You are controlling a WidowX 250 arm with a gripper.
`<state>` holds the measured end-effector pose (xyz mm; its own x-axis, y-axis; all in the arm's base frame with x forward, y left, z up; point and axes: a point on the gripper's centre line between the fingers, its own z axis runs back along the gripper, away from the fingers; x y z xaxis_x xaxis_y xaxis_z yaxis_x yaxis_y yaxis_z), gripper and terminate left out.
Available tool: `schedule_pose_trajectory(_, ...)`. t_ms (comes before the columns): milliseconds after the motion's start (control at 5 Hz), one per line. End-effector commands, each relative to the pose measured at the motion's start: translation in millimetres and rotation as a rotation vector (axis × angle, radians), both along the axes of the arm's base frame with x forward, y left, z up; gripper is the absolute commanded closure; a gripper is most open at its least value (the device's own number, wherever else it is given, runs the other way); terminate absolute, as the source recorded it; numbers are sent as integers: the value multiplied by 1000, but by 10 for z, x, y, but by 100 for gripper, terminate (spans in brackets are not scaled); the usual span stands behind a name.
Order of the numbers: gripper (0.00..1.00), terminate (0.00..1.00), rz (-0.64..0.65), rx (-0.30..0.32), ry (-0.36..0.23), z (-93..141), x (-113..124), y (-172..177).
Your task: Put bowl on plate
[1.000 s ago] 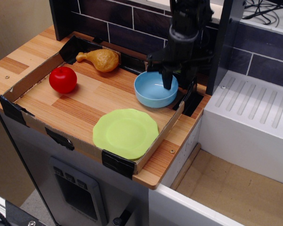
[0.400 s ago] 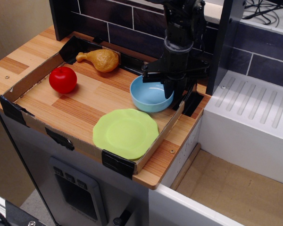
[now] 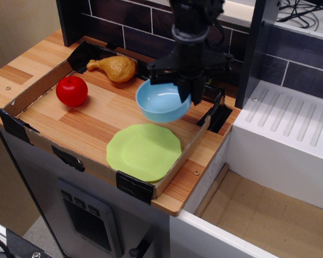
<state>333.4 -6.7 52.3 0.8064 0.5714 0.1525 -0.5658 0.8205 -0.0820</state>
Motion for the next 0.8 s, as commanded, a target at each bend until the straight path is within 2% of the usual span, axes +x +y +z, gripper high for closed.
schedule_pose_trajectory(0,100,0,-40,26,-50,108,-237,58)
schedule_pose_trajectory(200,100,0,-61,41,-26,-29,-376,61)
schedule_pose_trajectory(400,100,0,-57,49,-23,-125,-394,71)
schedule_pose_trajectory(600,0,0,-56,71,-16,-179,-367,90)
